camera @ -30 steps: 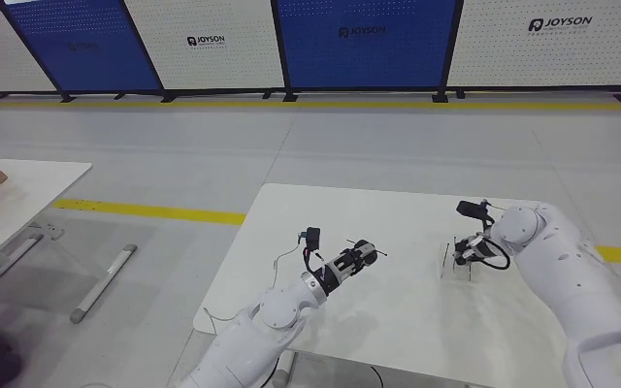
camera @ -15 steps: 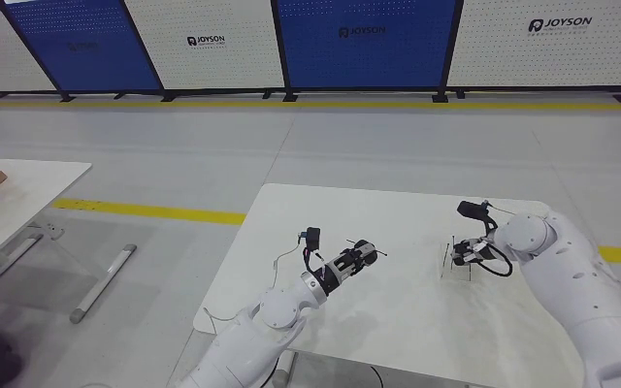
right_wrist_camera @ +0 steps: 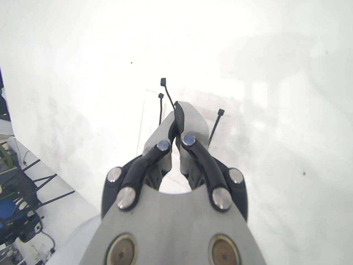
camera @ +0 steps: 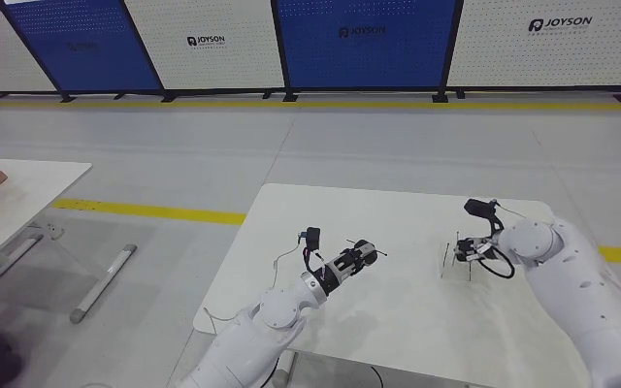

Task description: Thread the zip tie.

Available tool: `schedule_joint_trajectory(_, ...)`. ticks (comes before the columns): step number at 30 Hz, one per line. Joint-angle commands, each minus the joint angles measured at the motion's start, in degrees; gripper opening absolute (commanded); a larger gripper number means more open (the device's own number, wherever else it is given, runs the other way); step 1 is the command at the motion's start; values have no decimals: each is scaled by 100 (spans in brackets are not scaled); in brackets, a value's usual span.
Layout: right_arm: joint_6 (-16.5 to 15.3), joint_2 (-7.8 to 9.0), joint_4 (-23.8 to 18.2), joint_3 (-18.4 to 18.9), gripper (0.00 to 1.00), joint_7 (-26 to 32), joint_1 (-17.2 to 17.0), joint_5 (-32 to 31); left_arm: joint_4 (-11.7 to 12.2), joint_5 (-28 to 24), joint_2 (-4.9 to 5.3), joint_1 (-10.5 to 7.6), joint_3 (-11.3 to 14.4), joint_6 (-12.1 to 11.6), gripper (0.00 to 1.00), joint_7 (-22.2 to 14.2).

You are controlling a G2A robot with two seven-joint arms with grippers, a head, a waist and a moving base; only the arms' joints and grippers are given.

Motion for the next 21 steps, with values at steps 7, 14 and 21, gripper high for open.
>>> schedule_joint_trajectory(7,204,429,-1562,733,0,-43,-939,-276,0,0,0,0,0,0,0,0)
schedule_joint_trajectory(14,50,819,-3231,1777,0,-382,-2231,-375,0,0,0,0,0,0,0,0)
schedule_joint_trajectory(21,30,833,-3295,1822,0,-386,-2290,-377,0,0,0,0,0,0,0,0)
